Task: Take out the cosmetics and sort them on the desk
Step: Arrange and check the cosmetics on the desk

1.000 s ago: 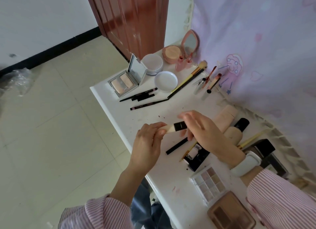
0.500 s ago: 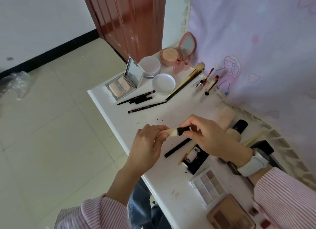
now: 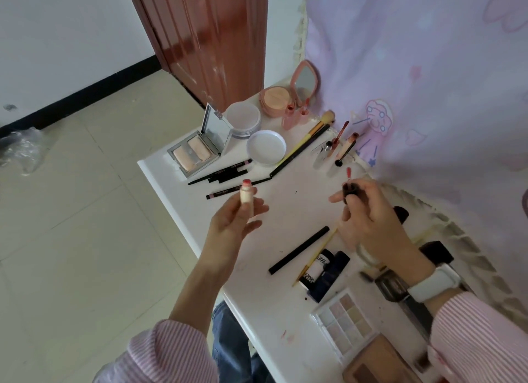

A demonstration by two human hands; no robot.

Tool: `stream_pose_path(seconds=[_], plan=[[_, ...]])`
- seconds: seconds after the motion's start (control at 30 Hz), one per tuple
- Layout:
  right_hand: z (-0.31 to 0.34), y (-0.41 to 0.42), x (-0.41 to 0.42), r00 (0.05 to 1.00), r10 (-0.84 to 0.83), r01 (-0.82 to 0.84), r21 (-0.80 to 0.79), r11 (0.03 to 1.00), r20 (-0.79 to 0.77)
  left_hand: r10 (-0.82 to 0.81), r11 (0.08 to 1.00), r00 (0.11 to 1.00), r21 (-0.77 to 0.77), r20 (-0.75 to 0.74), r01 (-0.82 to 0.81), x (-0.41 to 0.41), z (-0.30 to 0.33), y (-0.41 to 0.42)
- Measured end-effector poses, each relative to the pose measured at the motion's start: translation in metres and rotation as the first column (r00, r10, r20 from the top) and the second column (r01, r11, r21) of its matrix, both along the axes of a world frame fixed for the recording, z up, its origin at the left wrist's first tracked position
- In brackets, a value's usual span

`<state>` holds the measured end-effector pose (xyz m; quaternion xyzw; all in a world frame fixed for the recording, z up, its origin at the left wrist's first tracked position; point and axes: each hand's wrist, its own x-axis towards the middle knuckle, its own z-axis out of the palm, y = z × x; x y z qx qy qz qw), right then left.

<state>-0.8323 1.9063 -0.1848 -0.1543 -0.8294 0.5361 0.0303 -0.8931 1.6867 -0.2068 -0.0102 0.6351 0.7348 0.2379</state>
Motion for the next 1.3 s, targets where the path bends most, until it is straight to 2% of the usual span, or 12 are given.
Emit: stream_pose_path(seconds=[0.07,0.13,0.2,0.27,0.4,0.5,0.8,1.0,1.07,1.13,1.2,1.3], plan=[[-0.006,-0.006,-0.003,0.999,-0.048,0.047,0.026,0.999,0.022,-0.039,0.997,0.996,-0.067,-0.084,0.033,-0.001,0.001,0.016],[-0.011,-0.011,-0.007,0.992,-0.116,0.123,0.136,0.983,-0.059,-0.078,0.983,0.984,-0.177,-0.16,0.049,-0.006,0.002,0.033],[-0.014,-0.015,-0.014,0.976,-0.18,0.201,0.186,0.962,-0.126,-0.08,0.942,0.962,-0.336,-0.259,-0.012,-0.016,0.001,0.05],[-0.019,-0.017,-0.02,0.971,-0.212,0.232,0.23,0.945,-0.106,-0.089,0.886,0.931,-0.454,-0.354,-0.089,-0.026,-0.001,0.065],[-0.031,-0.021,-0.029,0.971,-0.238,0.224,0.432,0.874,-0.021,-0.153,0.816,0.875,-0.559,-0.458,-0.15,-0.038,-0.006,0.087],[-0.035,-0.023,-0.032,0.955,-0.288,0.281,0.526,0.803,-0.071,-0.199,0.759,0.864,-0.63,-0.463,-0.163,-0.045,-0.012,0.097],[-0.039,-0.018,-0.041,0.956,-0.29,0.233,0.682,0.693,-0.032,-0.315,0.666,0.856,-0.738,-0.411,-0.11,-0.054,-0.02,0.108],[-0.024,-0.005,-0.02,0.964,-0.241,0.257,0.631,0.732,-0.113,-0.291,0.729,0.77,-0.653,-0.568,-0.206,-0.029,-0.01,0.093],[-0.017,0.009,-0.012,0.98,-0.192,0.163,0.73,0.664,-0.044,-0.32,0.717,0.708,-0.649,-0.63,-0.255,-0.016,-0.012,0.082],[-0.012,0.025,-0.011,0.976,-0.155,-0.024,0.781,0.625,0.154,-0.37,0.679,0.65,-0.671,-0.663,-0.298,-0.006,-0.015,0.071],[-0.009,0.039,-0.012,0.934,-0.09,-0.206,0.726,0.656,0.346,-0.431,0.638,0.6,-0.698,-0.673,-0.325,0.001,-0.02,0.062],[-0.006,0.055,-0.014,0.861,0.015,-0.351,0.571,0.743,0.509,-0.531,0.591,0.557,-0.75,-0.639,-0.297,0.006,-0.027,0.052]])
